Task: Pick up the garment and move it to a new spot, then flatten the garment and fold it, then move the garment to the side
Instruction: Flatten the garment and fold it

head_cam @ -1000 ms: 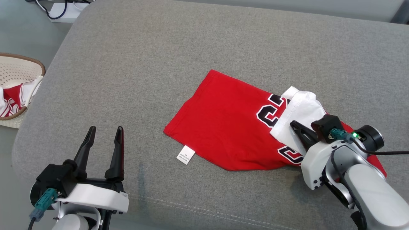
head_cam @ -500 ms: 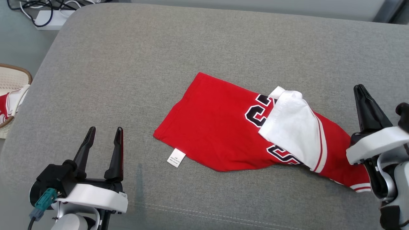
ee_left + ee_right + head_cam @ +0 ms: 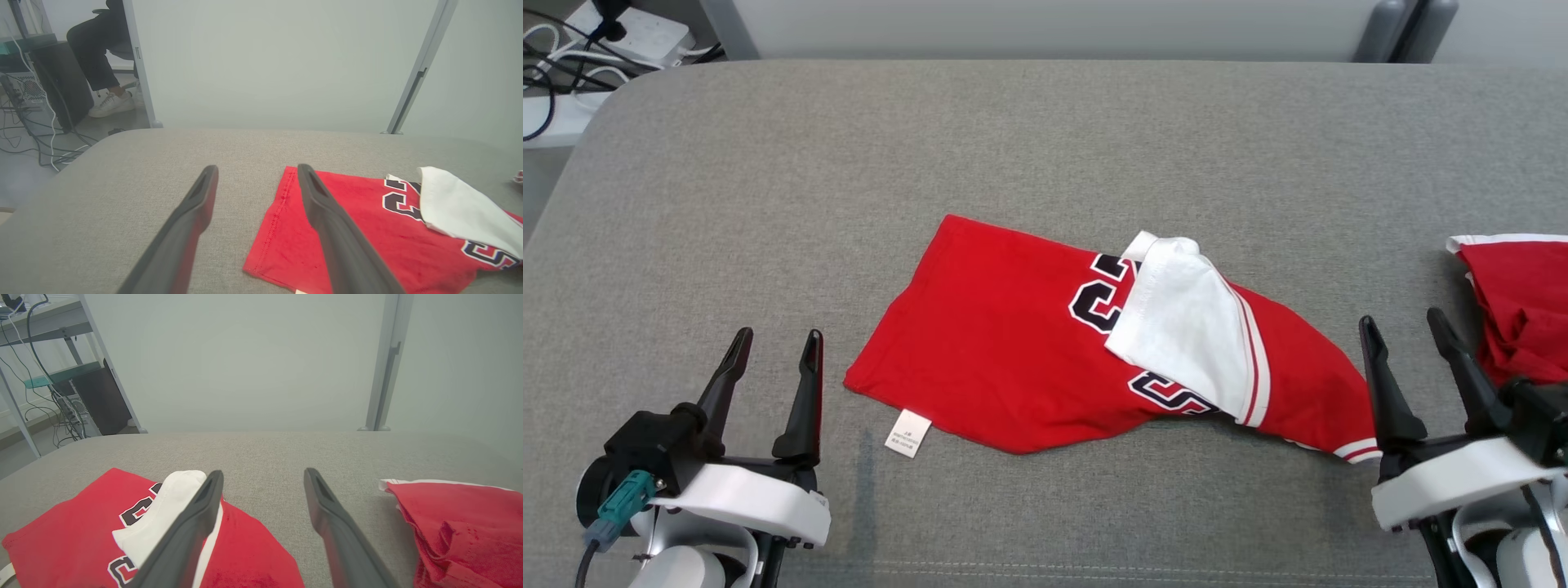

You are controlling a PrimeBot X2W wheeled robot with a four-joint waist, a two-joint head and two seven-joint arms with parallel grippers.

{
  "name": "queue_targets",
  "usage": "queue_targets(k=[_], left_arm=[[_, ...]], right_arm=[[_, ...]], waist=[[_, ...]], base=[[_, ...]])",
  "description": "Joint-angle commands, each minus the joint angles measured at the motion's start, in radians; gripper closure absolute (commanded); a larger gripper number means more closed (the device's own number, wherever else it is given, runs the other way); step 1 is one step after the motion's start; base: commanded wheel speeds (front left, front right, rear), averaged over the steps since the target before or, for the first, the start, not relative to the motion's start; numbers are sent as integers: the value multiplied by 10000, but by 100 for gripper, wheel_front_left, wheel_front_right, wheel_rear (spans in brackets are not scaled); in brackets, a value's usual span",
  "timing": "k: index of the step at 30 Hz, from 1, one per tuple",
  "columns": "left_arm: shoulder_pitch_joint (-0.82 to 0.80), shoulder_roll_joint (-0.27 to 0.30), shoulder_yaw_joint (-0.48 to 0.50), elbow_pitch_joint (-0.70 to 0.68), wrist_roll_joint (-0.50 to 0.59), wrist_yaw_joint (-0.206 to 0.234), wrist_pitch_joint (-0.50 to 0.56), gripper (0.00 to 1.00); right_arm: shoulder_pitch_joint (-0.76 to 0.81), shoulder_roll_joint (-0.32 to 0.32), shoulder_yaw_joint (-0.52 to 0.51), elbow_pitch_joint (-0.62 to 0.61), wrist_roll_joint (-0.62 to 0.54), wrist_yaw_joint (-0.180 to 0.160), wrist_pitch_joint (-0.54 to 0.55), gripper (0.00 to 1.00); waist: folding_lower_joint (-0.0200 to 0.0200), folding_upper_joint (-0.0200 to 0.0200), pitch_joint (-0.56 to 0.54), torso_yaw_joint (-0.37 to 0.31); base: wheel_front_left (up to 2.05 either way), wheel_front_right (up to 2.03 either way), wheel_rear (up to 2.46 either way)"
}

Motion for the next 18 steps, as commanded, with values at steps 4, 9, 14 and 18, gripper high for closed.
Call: queue_targets(k=[4, 9, 14, 18], left_arm=[[-143, 482, 519, -176, -68, 88, 92, 0], [245, 629, 601, -209, -133, 210, 157, 0], [780, 774, 715, -297, -232, 380, 228, 0], [1162, 794, 782, -438, -317, 544, 262, 0]], right_arm=[[823, -98, 512, -1044, -97, -29, 270, 0], [1620, -37, 537, -1371, 31, -29, 214, 0], [2222, 107, 637, -1478, 19, -29, 236, 0], [2517, 178, 651, -1561, -35, -29, 268, 0]], waist=[[0, 0, -367, -423], [0, 0, -704, -568], [0, 0, -1092, -613], [0, 0, -1282, -603]], base=[[0, 0, 0], [0, 0, 0], [0, 0, 0], [0, 0, 0]])
